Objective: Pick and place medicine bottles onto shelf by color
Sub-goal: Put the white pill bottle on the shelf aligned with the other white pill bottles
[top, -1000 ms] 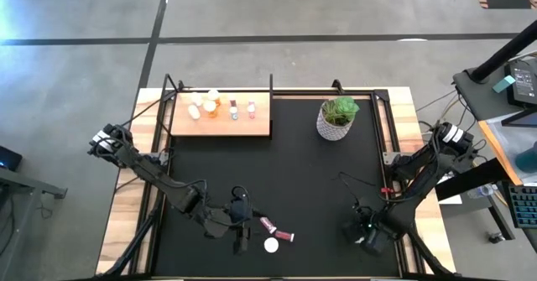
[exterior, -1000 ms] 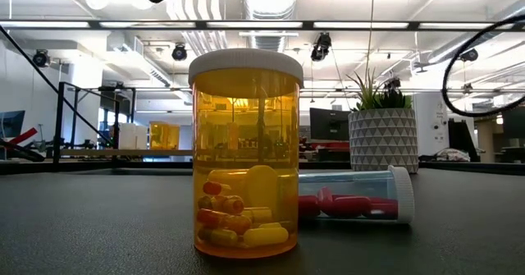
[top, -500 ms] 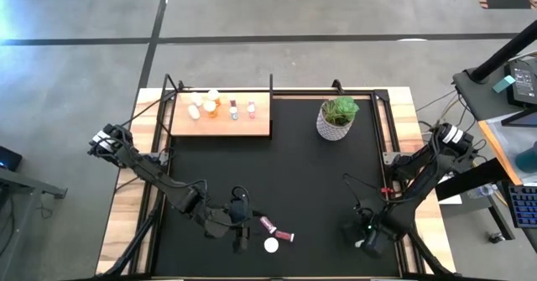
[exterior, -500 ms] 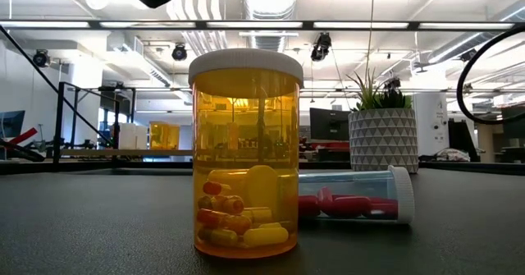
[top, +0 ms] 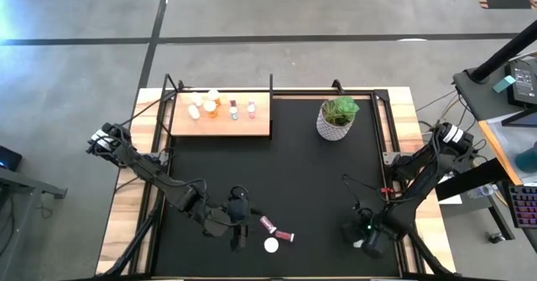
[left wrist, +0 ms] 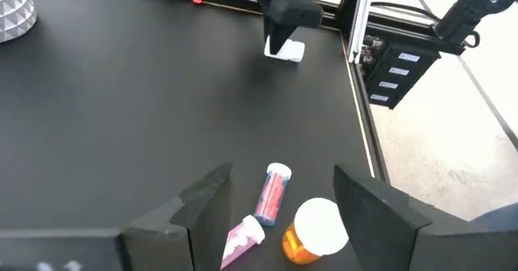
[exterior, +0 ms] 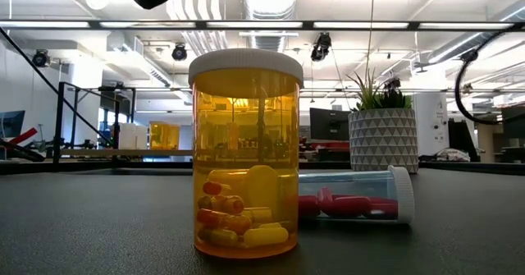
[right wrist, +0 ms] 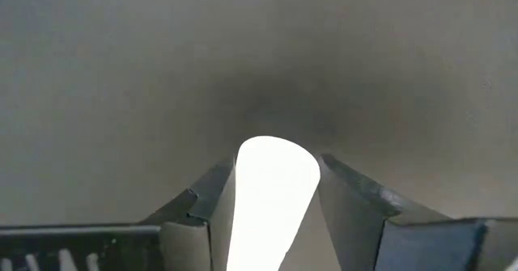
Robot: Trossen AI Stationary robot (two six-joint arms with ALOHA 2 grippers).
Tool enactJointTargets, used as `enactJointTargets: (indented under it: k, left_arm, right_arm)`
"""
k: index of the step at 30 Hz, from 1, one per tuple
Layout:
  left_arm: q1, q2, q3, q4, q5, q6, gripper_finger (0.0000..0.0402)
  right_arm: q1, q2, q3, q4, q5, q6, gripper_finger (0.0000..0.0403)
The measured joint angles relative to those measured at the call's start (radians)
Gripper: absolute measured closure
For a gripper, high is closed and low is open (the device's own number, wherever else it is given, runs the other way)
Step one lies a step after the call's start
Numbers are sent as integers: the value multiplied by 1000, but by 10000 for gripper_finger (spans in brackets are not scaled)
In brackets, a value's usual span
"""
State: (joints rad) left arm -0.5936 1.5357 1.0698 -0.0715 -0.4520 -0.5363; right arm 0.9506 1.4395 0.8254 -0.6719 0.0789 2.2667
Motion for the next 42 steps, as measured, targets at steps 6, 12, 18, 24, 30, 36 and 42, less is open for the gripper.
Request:
enactJointTargets:
  k: [6,12,18,24,30,36,42]
  left_arm:
    - [11,-13,-17,-18,-3,2,207]
    - [26,-20,-30,-16,-118,153,207]
    - [46,-32,-24,127,-564,628,207]
    - [89,-32,-23,431,-645,1080,207]
    - [143,-33,-23,641,-647,1283,207]
    - [211,-34,-23,715,-597,1387,207]
    - [246,-34,-24,714,-531,1437,207]
  right_arm:
    - [-36,-121,1,-1,343,-50,259]
    - [-156,-254,2,18,661,-220,259]
    - [-362,-333,2,255,767,-543,259]
    - [-569,-336,2,805,773,-1055,259]
    - [-685,-301,3,1145,752,-1256,259]
    - [-740,-213,9,1254,751,-1163,259]
    - [-772,-103,125,1290,686,-1190,259]
